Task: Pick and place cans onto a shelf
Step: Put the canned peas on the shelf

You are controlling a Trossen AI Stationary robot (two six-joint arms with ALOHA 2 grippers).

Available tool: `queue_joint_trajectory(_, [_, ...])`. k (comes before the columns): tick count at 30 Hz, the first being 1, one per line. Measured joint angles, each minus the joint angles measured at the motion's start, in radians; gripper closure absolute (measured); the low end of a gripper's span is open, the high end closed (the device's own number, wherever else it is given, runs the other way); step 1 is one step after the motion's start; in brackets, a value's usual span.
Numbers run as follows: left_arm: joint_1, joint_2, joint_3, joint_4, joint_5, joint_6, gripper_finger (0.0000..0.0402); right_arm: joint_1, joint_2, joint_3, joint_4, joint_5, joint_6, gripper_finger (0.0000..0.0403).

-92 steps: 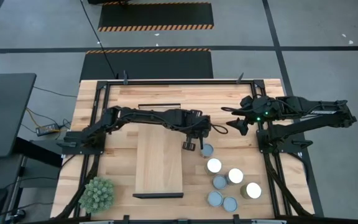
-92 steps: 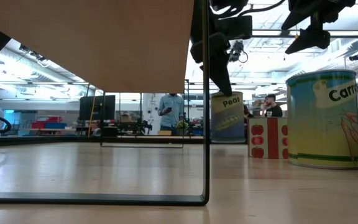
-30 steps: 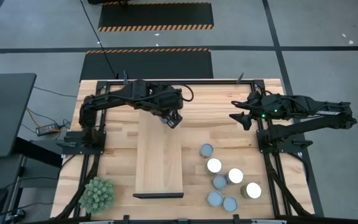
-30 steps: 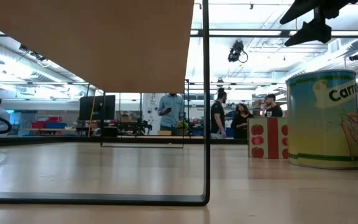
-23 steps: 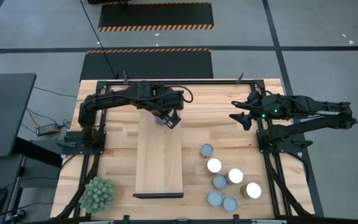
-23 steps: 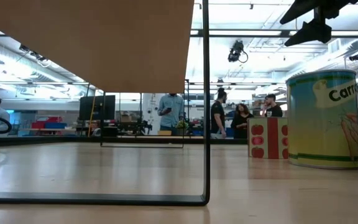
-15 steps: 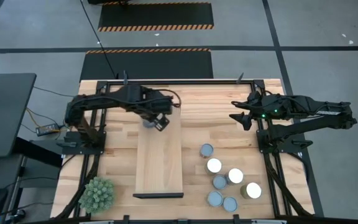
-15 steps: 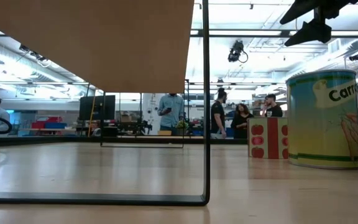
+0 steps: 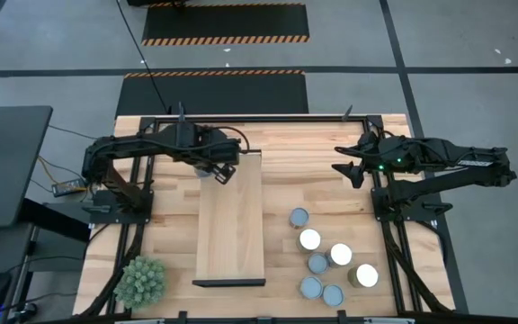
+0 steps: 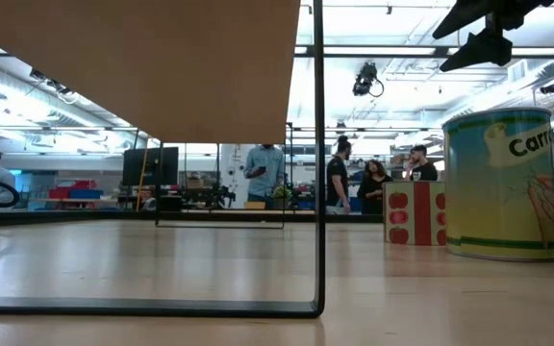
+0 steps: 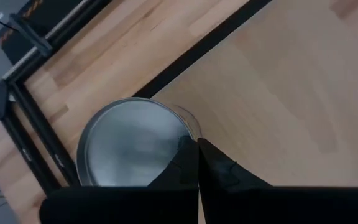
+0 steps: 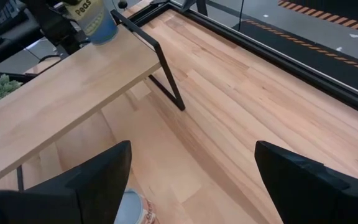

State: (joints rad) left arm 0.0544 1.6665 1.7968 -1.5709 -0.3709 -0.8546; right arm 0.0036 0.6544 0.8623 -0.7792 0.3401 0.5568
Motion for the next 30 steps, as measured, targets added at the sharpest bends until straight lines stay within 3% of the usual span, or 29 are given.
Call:
queue_joint_trajectory(9, [-0.001, 0.000, -0.001, 0.015, 0.001, -0.055, 0.0395, 0.000, 0.000, 0.000, 0.001, 0.006, 0.001, 0.0054])
queue_joint_trajectory(30, [0.035, 0.002, -0.002, 0.083, -0.012, -0.004, 0.0374, 0.000, 0.000, 0.000, 0.010, 0.007, 0.002, 0.0054])
